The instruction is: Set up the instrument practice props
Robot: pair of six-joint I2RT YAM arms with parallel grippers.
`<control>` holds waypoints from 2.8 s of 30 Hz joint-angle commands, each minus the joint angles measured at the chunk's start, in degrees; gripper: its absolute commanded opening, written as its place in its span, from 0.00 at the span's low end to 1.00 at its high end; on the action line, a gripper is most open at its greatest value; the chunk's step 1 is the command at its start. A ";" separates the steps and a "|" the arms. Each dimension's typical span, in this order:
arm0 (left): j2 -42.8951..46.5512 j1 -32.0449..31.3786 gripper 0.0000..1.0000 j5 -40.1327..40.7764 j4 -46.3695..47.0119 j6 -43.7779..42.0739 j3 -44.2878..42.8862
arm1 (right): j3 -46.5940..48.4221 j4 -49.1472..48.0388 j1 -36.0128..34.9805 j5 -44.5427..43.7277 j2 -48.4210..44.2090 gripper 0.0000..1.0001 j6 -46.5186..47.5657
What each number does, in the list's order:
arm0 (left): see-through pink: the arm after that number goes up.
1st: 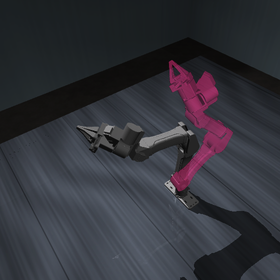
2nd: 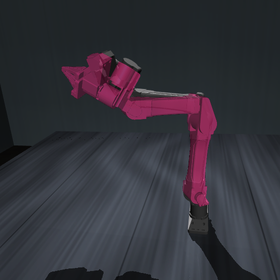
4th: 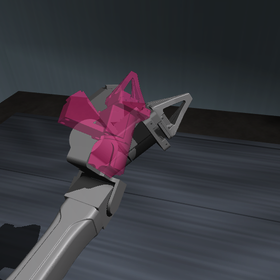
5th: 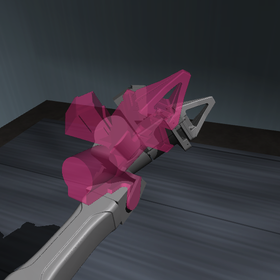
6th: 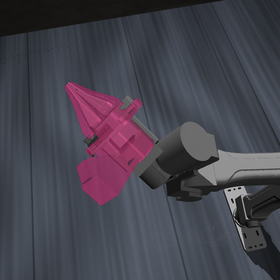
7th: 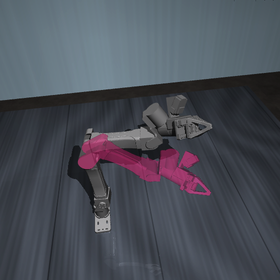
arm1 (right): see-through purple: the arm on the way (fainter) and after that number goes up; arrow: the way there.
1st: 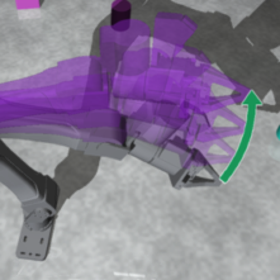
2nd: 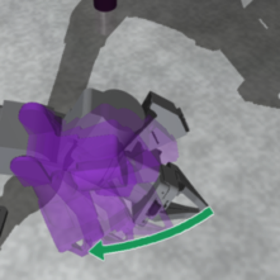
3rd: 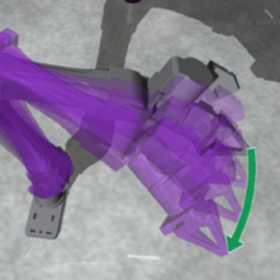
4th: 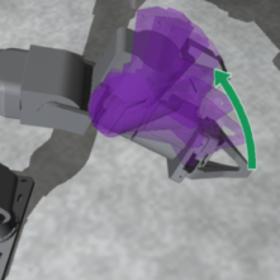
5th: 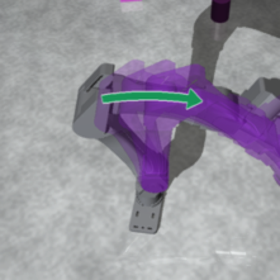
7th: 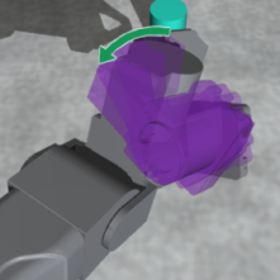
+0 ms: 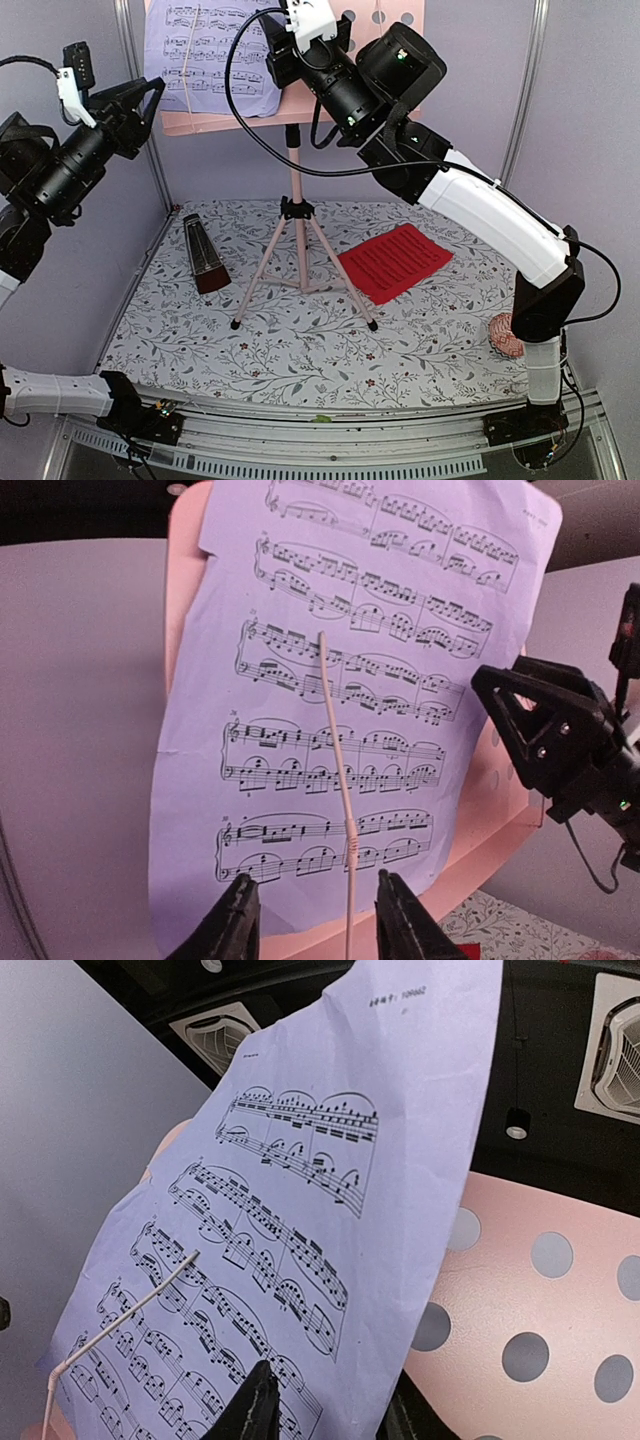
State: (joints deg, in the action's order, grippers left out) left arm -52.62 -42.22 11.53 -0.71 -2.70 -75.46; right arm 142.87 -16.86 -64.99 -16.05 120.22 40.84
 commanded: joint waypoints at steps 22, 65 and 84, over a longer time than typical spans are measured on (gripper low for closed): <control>-2.32 12.41 0.70 -2.74 -8.91 0.27 -3.38 | -11.44 -0.43 -0.43 -2.84 -8.76 0.54 -2.14; 1.87 15.68 0.00 -8.43 -10.43 5.87 3.16 | -16.57 -1.81 -0.48 -2.64 -10.27 0.59 -2.87; 6.54 15.63 0.67 -4.13 -17.53 12.46 5.32 | -28.83 3.21 -0.44 0.99 -20.27 0.77 -13.47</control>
State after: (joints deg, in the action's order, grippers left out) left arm -48.07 -26.96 5.45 -13.98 5.98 -72.27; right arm 118.10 -14.31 -64.99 -16.95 105.62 33.06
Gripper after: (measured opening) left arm 0.643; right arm 0.743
